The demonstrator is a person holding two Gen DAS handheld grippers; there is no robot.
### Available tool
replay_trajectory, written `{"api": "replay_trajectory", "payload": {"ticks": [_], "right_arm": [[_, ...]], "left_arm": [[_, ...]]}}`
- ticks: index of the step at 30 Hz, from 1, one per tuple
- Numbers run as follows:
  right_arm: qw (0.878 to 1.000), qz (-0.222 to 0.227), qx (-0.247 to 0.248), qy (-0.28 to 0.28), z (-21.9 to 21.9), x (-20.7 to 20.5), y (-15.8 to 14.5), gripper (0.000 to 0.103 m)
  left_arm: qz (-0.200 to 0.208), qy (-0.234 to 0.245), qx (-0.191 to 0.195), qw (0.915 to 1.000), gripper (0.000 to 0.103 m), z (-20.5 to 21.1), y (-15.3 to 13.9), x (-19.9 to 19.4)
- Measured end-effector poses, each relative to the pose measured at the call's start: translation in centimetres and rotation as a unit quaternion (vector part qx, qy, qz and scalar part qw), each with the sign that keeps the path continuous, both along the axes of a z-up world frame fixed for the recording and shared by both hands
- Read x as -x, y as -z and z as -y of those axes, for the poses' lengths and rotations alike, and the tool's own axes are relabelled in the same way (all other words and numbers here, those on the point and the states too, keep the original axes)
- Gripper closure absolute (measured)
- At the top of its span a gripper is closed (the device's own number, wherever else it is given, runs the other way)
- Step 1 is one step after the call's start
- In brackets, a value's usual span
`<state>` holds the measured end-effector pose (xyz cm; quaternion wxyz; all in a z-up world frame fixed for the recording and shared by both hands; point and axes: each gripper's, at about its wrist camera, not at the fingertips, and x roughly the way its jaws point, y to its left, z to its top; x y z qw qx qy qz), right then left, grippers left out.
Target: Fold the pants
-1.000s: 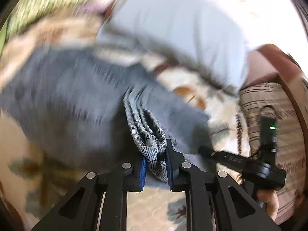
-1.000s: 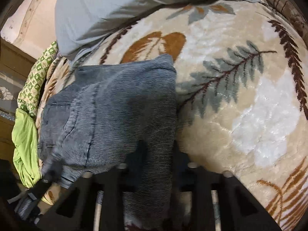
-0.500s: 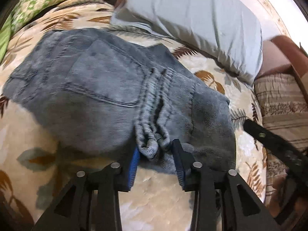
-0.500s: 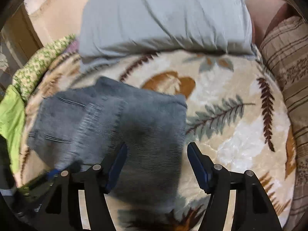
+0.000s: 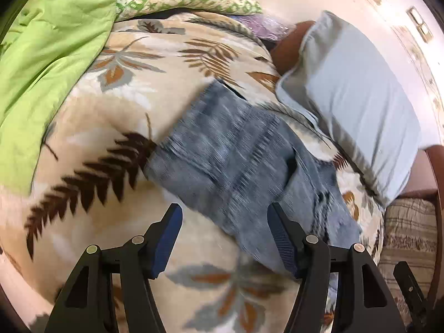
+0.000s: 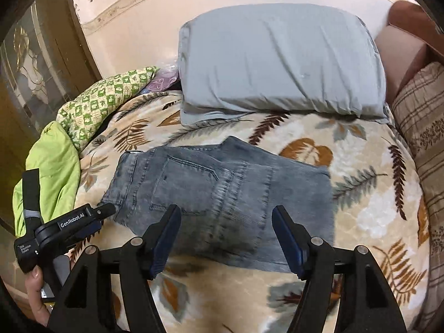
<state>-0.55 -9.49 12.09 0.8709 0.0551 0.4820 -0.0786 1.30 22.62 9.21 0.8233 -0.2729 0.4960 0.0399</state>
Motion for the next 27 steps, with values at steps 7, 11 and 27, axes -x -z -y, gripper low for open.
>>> {"api": "replay_trajectory", "payload": {"ticks": [7,11,27], "right_arm": [[1.0,-0.008,-0.024,-0.005,-2.0,-3.5,2.6,0.034],[0.999,-0.015,-0.033,-0.001,-2.0,-4.5,3.9,0.034],[0.986,-0.059,-0.149,-0.04,-3.0,-7.7,9.9,0.034]], "left_arm": [[-0.032,0.014,0.018,0.9992,0.041,0.0,3.2,-2.8],[-0.042,0.02,0.03,0.9985,0.041,-0.1,5.1,-4.3],[-0.057,-0.057,0.132,0.9879,0.045,-3.9,9.1,-5.1]]}}
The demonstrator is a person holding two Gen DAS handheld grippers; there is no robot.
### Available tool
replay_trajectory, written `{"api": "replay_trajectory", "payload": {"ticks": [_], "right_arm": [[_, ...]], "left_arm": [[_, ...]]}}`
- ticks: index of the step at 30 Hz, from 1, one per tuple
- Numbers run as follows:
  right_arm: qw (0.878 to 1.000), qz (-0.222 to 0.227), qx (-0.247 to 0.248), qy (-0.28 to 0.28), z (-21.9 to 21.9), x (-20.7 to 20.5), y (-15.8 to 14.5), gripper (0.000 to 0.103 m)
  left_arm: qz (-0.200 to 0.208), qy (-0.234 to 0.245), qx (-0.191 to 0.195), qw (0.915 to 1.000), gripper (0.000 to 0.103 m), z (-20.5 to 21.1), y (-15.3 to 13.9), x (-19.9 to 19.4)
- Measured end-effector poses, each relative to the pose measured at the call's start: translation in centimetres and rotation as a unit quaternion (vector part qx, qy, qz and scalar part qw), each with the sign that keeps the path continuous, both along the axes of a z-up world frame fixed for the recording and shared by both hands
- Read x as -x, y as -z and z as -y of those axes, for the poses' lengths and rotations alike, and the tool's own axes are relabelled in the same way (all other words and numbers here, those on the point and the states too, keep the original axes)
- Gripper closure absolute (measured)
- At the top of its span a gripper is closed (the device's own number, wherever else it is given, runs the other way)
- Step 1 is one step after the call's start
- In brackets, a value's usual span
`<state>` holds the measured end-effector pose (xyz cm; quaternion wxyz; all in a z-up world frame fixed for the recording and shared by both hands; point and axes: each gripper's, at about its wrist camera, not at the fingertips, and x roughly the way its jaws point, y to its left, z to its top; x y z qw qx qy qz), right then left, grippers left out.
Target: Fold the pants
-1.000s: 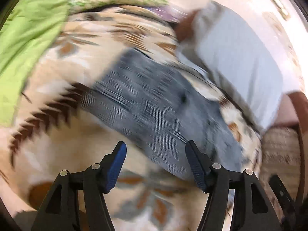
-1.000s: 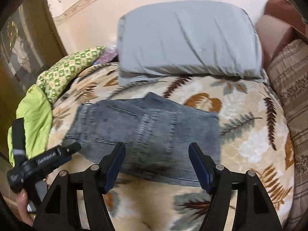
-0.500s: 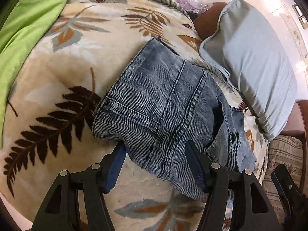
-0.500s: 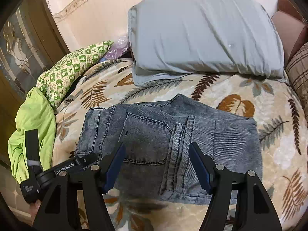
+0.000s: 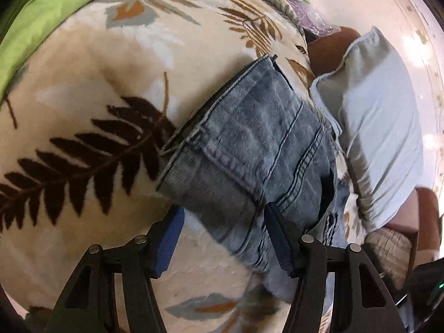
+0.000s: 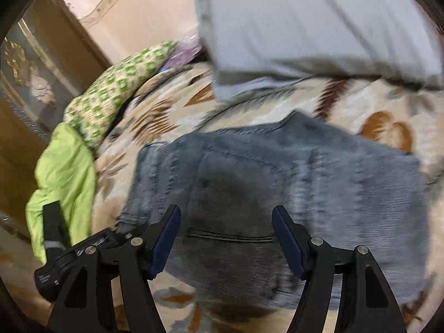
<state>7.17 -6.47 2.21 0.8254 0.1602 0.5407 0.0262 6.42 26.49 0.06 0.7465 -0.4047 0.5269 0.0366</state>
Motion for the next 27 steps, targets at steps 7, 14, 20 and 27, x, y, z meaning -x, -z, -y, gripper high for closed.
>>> {"api": "replay_trajectory", "payload": {"ticks": [7,14,20,27], "right_arm": [[0.999,-0.043,-0.023,-0.005,-1.3,-1.6,3.6,0.035],[0.997,-0.054,-0.05,-0.012,-0.5,-1.2,4.5,0.035],[0.99,-0.035,-0.135,-0.019,3.1,0.6,1.1,0.034],[0.99,0.029,-0.135,-0.021,9.9,4.8,-7.0,0.03]], "left_arm": [[-0.016,-0.052,-0.01,0.9985,0.072,-0.8,0.7,-3.0],[-0.004,-0.037,-0.075,0.9965,0.071,1.4,0.9,-4.8],[0.093,0.039,-0.228,0.9683,0.089,7.9,-6.0,-4.1],[0.258,0.186,-0.392,0.8633,0.089,22.4,-14.0,2.0]]}}
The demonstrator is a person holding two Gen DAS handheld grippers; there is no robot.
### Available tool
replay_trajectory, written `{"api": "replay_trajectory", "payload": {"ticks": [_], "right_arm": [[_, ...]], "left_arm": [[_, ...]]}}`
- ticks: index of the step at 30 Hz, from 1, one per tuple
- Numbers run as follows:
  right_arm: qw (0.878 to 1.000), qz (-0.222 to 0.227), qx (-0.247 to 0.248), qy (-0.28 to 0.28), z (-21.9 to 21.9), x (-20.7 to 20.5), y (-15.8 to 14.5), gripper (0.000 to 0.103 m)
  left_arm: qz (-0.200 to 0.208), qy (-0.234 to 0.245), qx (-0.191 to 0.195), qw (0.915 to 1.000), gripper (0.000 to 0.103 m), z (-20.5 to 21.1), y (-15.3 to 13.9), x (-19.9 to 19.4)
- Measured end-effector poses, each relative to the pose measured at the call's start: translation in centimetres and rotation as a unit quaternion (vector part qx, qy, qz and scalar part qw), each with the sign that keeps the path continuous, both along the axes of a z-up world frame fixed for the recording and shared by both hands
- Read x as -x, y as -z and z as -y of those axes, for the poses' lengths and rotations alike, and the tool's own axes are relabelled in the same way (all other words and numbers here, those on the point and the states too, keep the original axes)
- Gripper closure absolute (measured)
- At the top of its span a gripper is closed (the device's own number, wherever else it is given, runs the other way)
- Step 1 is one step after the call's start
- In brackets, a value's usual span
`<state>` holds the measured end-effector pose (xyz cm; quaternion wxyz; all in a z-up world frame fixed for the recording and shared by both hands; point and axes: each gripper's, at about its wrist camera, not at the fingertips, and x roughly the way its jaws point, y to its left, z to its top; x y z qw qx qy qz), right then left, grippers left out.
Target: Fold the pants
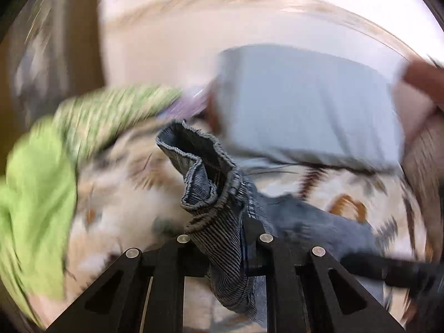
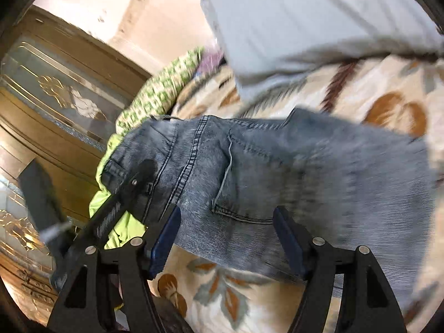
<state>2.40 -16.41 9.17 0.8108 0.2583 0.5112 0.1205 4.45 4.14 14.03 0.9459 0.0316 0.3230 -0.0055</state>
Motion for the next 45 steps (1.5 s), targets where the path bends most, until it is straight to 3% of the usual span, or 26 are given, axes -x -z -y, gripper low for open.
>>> {"api": "replay_trajectory", "payload": {"ticks": [3,7,11,14,18,19,21,22,23,26,27,30,31,32,34,36,37,40,43,45], "right_arm": [[0.999,0.025,-0.01,0.017,3.3,1.9,-2.5,0.025],[0.996,0.049,-0.049,0.053,8.5,3.5,-3.0,0.021],[0.992,0.022,-0.084,0.088,12.5,3.1,-0.6,0.02],[0.991,-0.012,-0.075,0.114,14.8,2.8,2.2,0.02],[0.983,-0.075,-0.105,0.128,16.3,2.1,6.3,0.021],[0.984,-0.085,-0.094,0.122,16.0,1.8,6.8,0.028],[0.986,-0.107,-0.06,0.112,15.3,1.4,7.8,0.053],[0.987,-0.124,-0.04,0.097,14.5,1.4,8.3,0.091],[0.987,-0.125,-0.033,0.098,14.5,1.6,8.2,0.097],[0.991,-0.092,-0.016,0.093,14.0,2.1,5.6,0.098],[0.992,-0.089,-0.014,0.093,14.1,2.1,5.4,0.098],[0.989,-0.119,0.016,0.091,14.4,2.1,7.3,0.088],[0.986,-0.137,0.025,0.096,14.6,2.0,8.4,0.081],[0.985,-0.142,0.01,0.102,14.8,2.3,8.8,0.079],[0.987,-0.125,0.003,0.104,14.9,2.9,7.6,0.075],[0.99,-0.087,0.036,0.11,14.6,3.6,5.3,0.047],[0.989,-0.068,0.054,0.123,14.5,4.4,3.9,0.024],[0.986,-0.057,0.058,0.148,14.4,6.5,2.0,0.021],[0.982,-0.079,0.03,0.166,14.2,7.9,3.2,0.021],[0.981,-0.102,0.014,0.162,13.9,7.5,4.7,0.021]], "left_arm": [[0.025,0.079,-0.065,0.9945,0.089,6.6,-0.3,3.0],[0.003,0.161,-0.104,0.9814,0.088,13.1,2.1,4.7],[-0.067,0.21,-0.1,0.9703,0.088,16.9,6.5,3.7],[-0.118,0.219,-0.083,0.965,0.087,18.8,9.8,2.5],[-0.116,0.227,-0.102,0.9616,0.082,20.1,11.6,2.8],[-0.112,0.23,-0.109,0.9606,0.081,20.2,12.0,2.3],[-0.105,0.238,-0.121,0.958,0.079,20.3,12.5,2.8],[-0.105,0.241,-0.122,0.9571,0.079,20.4,12.5,2.8],[-0.111,0.244,-0.121,0.9558,0.08,20.5,12.6,2.6],[-0.076,0.253,-0.102,0.9591,0.078,19.1,10.4,4.0],[-0.073,0.259,-0.089,0.9589,0.072,18.8,10.1,4.1],[-0.127,0.287,-0.052,0.9479,0.065,17.5,11.3,3.4],[-0.154,0.294,-0.03,0.943,0.066,16.6,11.8,3.1],[-0.175,0.297,0.008,0.9388,0.066,15.2,11.8,3.1],[-0.184,0.296,0.064,0.9349,0.066,12.6,10.9,3.3],[-0.181,0.28,0.105,0.937,0.052,9.5,9.7,3.3],[-0.177,0.262,0.126,0.9403,0.049,7.8,8.9,3.3],[-0.173,0.213,0.175,0.9456,0.042,3.7,7.5,2.5],[-0.188,0.135,0.158,0.9599,0.039,1.5,8.2,1.2],[-0.216,0.094,0.162,0.9583,0.039,0.5,9.4,-0.7]]}}
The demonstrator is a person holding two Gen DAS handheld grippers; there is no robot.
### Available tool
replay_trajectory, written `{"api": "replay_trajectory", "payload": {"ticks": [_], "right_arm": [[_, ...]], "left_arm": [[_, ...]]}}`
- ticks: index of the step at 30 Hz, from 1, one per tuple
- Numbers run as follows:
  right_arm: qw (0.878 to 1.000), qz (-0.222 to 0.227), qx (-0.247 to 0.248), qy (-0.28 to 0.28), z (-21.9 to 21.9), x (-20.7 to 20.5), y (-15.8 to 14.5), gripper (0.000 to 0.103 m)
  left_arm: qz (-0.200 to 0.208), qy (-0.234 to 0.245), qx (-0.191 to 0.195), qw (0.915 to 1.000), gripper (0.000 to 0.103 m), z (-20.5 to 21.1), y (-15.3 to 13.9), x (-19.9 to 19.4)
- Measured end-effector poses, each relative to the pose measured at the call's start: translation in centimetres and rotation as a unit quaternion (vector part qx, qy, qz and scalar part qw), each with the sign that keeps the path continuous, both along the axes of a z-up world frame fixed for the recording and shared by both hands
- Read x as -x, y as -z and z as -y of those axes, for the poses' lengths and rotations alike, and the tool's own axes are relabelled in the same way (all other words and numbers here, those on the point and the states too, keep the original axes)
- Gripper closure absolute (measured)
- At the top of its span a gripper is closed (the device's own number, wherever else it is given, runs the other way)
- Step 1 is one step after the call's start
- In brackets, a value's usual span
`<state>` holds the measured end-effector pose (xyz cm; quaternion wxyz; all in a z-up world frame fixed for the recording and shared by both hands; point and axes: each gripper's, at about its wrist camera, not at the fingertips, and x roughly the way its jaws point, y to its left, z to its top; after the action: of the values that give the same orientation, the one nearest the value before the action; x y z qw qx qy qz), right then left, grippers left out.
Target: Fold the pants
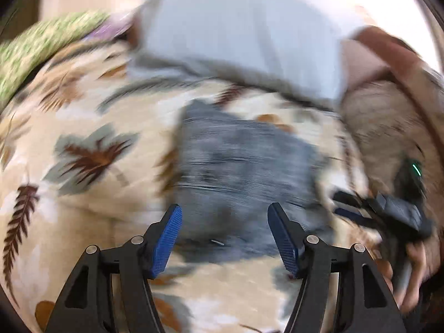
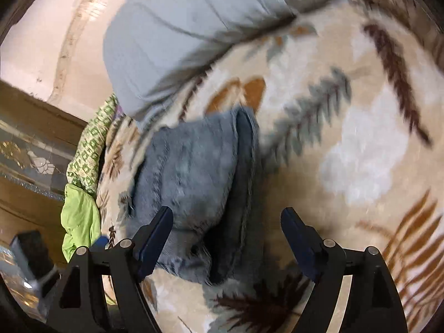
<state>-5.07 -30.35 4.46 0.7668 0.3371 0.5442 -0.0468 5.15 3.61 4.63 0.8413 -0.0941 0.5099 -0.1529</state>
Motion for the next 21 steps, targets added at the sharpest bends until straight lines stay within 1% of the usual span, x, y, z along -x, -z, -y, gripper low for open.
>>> {"api": "replay_trajectory", "payload": {"ticks": [2,4,5,6,7,8,9,10,11,12,13,14,15,16,17,18,19,20,21], "right_arm": [[1.0,-0.009,-0.008,-0.002,-0.5,-1.1,1.3,0.021],[0.999,-0.029,-0.018,0.011,-0.1,-1.6,2.8,0.021],[0.999,-0.037,-0.027,0.014,0.1,-1.7,3.6,0.021],[0.998,-0.046,-0.037,0.015,0.2,-1.9,4.4,0.022],[0.998,-0.048,-0.032,0.01,0.2,-2.1,4.6,0.022],[0.999,-0.048,-0.022,-0.002,0.0,-2.3,4.3,0.03],[0.999,-0.043,-0.023,-0.016,-0.2,-2.6,4.0,0.038],[0.998,-0.044,-0.036,-0.021,-0.4,-2.8,4.0,0.048],[0.998,-0.048,-0.036,-0.019,-0.3,-2.9,4.2,0.048],[0.998,-0.049,-0.038,-0.02,-0.2,-2.9,4.5,0.047],[0.997,-0.052,-0.046,-0.019,0.1,-3.1,5.0,0.044],[0.997,-0.051,-0.059,-0.012,0.3,-3.1,5.5,0.044],[0.997,-0.048,-0.065,-0.01,0.5,-3.1,5.7,0.044],[0.997,-0.045,-0.062,-0.012,0.5,-3.2,5.7,0.05],[0.997,-0.041,-0.058,-0.014,0.5,-3.2,5.6,0.061],[0.998,-0.036,-0.058,-0.017,0.4,-3.2,5.5,0.068],[0.998,-0.029,-0.055,-0.016,0.3,-3.0,5.3,0.073],[0.998,-0.025,-0.05,-0.017,0.1,-2.9,5.0,0.077],[0.999,-0.016,-0.045,-0.021,-0.2,-2.7,4.3,0.078]], "left_arm": [[-0.05,-0.025,0.029,0.998,0.039,-1.1,2.0,-2.4],[-0.095,-0.045,0.066,0.9922,0.04,-2.3,4.4,-4.6],[-0.118,-0.047,0.098,0.9871,0.039,-2.7,5.9,-5.6],[-0.139,-0.051,0.127,0.9809,0.042,-2.8,7.1,-6.4],[-0.148,-0.052,0.152,0.9758,0.044,-3.0,8.2,-6.7],[-0.152,-0.055,0.172,0.9716,0.049,-3.3,9.0,-7.0],[-0.156,-0.059,0.182,0.9691,0.049,-3.4,9.3,-7.4],[-0.159,-0.064,0.187,0.9673,0.049,-3.4,9.3,-7.6],[-0.159,-0.064,0.189,0.9668,0.049,-3.4,9.7,-7.7],[-0.159,-0.064,0.192,0.9663,0.044,-3.3,10.0,-8.0],[-0.161,-0.068,0.198,0.9646,0.042,-3.4,10.5,-8.1],[-0.164,-0.075,0.213,0.9604,0.042,-3.6,11.0,-8.3],[-0.163,-0.076,0.219,0.9591,0.046,-3.7,11.6,-8.8],[-0.152,-0.067,0.211,0.9633,0.051,-3.5,11.3,-8.8],[-0.142,-0.059,0.199,0.9679,0.056,-3.2,11.0,-8.5],[-0.135,-0.053,0.19,0.971,0.064,-3.0,10.9,-8.3],[-0.13,-0.051,0.189,0.972,0.069,-2.8,10.6,-7.9],[-0.127,-0.048,0.195,0.9713,0.076,-3.0,9.9,-7.2],[-0.122,-0.043,0.203,0.9707,0.078,-3.2,8.9,-6.4]]}}
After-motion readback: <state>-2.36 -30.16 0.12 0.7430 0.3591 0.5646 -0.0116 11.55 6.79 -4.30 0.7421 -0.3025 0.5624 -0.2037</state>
